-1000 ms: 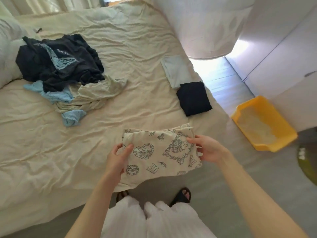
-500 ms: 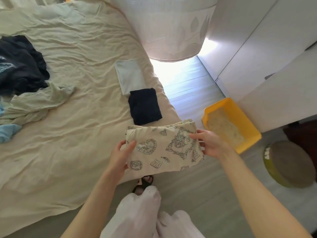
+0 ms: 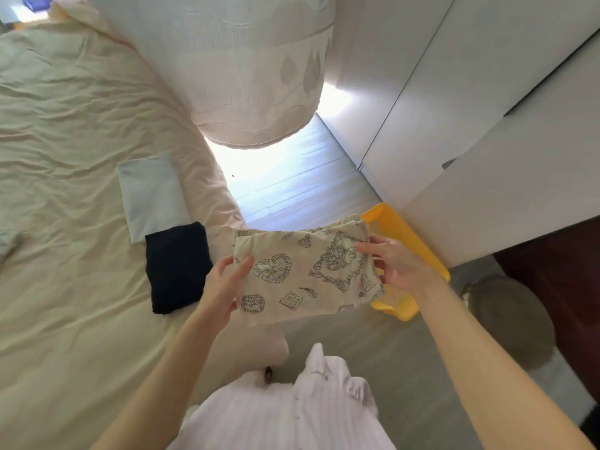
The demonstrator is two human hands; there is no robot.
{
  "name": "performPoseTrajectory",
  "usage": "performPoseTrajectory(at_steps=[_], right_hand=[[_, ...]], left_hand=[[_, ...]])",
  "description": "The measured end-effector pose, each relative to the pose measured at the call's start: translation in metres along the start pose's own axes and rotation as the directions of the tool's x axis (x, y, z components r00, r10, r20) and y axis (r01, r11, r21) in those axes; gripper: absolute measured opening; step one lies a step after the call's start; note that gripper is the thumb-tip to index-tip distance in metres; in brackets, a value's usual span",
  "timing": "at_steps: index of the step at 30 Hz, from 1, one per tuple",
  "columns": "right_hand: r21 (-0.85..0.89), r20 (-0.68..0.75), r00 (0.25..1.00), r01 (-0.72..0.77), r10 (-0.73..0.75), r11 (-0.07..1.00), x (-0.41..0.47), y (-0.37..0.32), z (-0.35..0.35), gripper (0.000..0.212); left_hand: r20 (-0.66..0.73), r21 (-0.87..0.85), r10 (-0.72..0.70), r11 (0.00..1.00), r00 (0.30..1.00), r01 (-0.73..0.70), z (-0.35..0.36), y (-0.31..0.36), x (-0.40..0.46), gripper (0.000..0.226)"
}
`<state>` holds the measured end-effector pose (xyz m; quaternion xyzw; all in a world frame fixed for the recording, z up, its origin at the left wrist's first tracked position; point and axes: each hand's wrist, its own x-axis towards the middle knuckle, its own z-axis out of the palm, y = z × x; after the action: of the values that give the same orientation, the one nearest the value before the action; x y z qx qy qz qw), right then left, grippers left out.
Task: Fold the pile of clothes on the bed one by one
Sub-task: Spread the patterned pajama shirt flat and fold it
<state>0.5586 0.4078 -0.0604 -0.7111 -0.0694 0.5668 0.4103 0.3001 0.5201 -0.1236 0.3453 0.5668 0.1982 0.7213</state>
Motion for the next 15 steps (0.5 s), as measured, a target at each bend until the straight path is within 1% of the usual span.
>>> performPoseTrajectory(at_steps=[2, 5, 8, 10, 12, 15], right_hand=[[-0.01, 0.0, 1.0, -0.003, 0.003, 1.0, 0.021, -0.02, -0.025, 0.033], [-0.059, 0.024, 1.0, -0.013, 0.015, 0.998, 0.056, -0.051, -0.058, 0.035], [-0.164, 0.111, 0.994, 0.017, 0.001, 0.986, 0.089, -0.089, -0.083, 0.035], [-0.254, 0.174, 0.985, 0.067, -0.022, 0.965, 0.11, -0.117, -0.091, 0.036], [-0.358, 0.211, 0.977, 0.104, -0.028, 0.928, 0.131, -0.145, -0.091, 0.034], [-0.484, 0.315, 0.949, 0.151, 0.011, 0.862, 0.163, -0.182, -0.07, 0.028]], left_hand=[[0.006, -0.031, -0.012, 0.999, 1.0, 0.012, 0.03, 0.006, 0.012, 0.043], [-0.021, -0.081, -0.003, 0.997, 1.0, 0.001, 0.071, 0.01, 0.028, 0.054], [-0.092, -0.177, -0.02, 0.984, 0.996, 0.003, 0.11, 0.009, 0.04, 0.068], [-0.145, -0.255, -0.029, 0.967, 0.989, -0.009, 0.13, 0.009, 0.045, 0.066], [-0.206, -0.309, -0.039, 0.951, 0.978, -0.027, 0.143, 0.011, 0.05, 0.058], [-0.297, -0.373, -0.049, 0.925, 0.954, -0.068, 0.148, 0.018, 0.055, 0.053]])
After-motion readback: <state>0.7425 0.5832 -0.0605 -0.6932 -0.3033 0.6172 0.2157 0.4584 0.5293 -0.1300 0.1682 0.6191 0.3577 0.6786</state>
